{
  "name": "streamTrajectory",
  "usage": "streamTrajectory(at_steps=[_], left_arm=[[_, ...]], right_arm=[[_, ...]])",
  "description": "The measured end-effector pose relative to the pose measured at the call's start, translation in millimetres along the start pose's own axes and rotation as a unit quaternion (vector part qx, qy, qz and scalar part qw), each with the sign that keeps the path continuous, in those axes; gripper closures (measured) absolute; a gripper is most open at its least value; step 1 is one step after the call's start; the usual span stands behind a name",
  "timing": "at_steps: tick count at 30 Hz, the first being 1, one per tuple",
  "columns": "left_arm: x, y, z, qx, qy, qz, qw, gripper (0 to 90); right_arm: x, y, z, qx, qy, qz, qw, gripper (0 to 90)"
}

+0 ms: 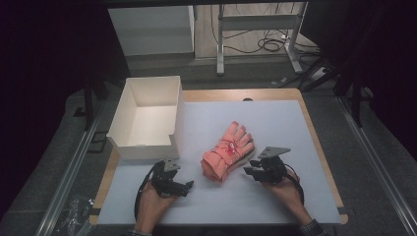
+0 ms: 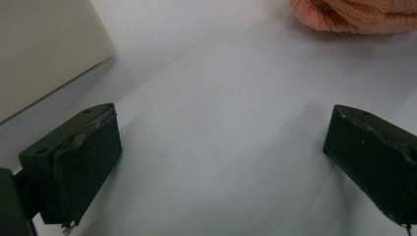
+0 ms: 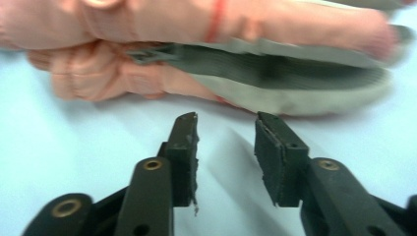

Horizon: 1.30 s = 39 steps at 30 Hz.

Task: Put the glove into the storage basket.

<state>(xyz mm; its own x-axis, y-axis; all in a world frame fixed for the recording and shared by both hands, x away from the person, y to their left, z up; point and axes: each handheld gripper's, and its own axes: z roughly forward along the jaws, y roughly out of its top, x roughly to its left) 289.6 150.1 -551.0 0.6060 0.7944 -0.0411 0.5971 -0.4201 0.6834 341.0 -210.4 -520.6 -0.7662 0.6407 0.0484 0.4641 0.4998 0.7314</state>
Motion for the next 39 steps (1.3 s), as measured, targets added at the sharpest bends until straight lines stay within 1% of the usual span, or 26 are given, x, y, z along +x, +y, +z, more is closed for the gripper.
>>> streamTrajectory(at_steps=[1, 2, 6, 13, 16, 18, 20, 22, 23, 24, 25, 27, 28, 31, 32, 34, 39], left_arm=[[0.0, -0.1, 0.0, 0.0, 0.0, 0.0, 1.0, 0.9], [-0.1, -0.1, 0.0, -0.001, 0.0, 0.0, 1.0, 0.9], [-0.1, -0.3, 0.1, -0.002, 0.0, -0.001, 1.0, 0.9], [0.0, -0.1, 0.1, -0.003, -0.001, -0.002, 1.0, 0.9], [-0.3, 0.4, 0.2, -0.002, -0.001, -0.003, 1.0, 1.0], [0.2, 1.8, -0.1, 0.002, -0.002, 0.001, 1.0, 1.3], [0.2, 4.3, -0.4, 0.009, -0.003, 0.0, 1.0, 2.0], [0.1, 7.1, -0.6, 0.015, 0.002, 0.001, 0.9999, 1.9], [0.0, 8.5, -0.9, 0.014, 0.001, 0.001, 0.9999, 1.8], [-0.2, 9.9, -1.5, 0.014, -0.003, -0.002, 0.9999, 1.7], [0.1, 11.5, -2.2, 0.013, -0.009, -0.005, 0.9999, 1.7], [0.0, 15.7, -3.2, 0.009, -0.025, -0.011, 0.9996, 1.5], [-0.3, 18.1, -3.5, 0.011, -0.029, -0.011, 0.9995, 1.4], [-2.0, 26.2, -5.5, 0.016, -0.035, -0.005, 0.9993, 0.9], [-2.6, 29.5, -6.5, 0.016, -0.037, -0.006, 0.9992, 0.7], [-2.4, 37.7, -9.4, 0.015, -0.038, -0.005, 0.9991, 0.6], [0.0, 55.0, -13.6, 0.013, -0.031, -0.004, 0.9994, 1.0]], right_arm=[[0.0, 0.0, 0.0, 0.0, 0.0, 0.0, 1.0, 56.1], [-3.3, -1.2, -1.5, -0.001, -0.005, 0.001, 1.0, 53.7], [-15.9, -4.8, -8.3, -0.004, -0.041, 0.005, 0.9991, 44.6], [-36.0, -9.9, -18.2, 0.002, -0.089, 0.013, 0.996, 32.2], [-44.7, -13.7, -21.4, 0.001, -0.1, 0.024, 0.9947, 29.0], [-50.4, -16.8, -22.6, -0.001, -0.107, 0.034, 0.9937, 27.3], [-55.4, -20.4, -22.6, 0.002, -0.116, 0.037, 0.9925, 25.9], [-59.5, -24.2, -21.8, 0.005, -0.125, 0.041, 0.9913, 24.0], [-61.6, -25.4, -21.4, 0.007, -0.124, 0.049, 0.991, 22.6], [-63.3, -26.0, -21.6, 0.002, -0.118, 0.055, 0.9914, 21.6], [-63.6, -26.1, -21.5, 0.002, -0.115, 0.058, 0.9917, 20.1], [-60.8, -25.8, -19.3, 0.008, -0.12, 0.047, 0.9917, 17.9], [-60.4, -25.7, -18.7, 0.008, -0.121, 0.046, 0.9915, 17.6], [-61.0, -26.2, -18.8, 0.007, -0.119, 0.047, 0.9918, 17.2], [-60.9, -26.3, -18.7, 0.006, -0.119, 0.047, 0.9917, 17.2], [-60.8, -26.4, -18.7, 0.006, -0.12, 0.047, 0.9917, 17.2], [-60.6, -26.7, -18.6, 0.005, -0.12, 0.046, 0.9917, 17.2]])
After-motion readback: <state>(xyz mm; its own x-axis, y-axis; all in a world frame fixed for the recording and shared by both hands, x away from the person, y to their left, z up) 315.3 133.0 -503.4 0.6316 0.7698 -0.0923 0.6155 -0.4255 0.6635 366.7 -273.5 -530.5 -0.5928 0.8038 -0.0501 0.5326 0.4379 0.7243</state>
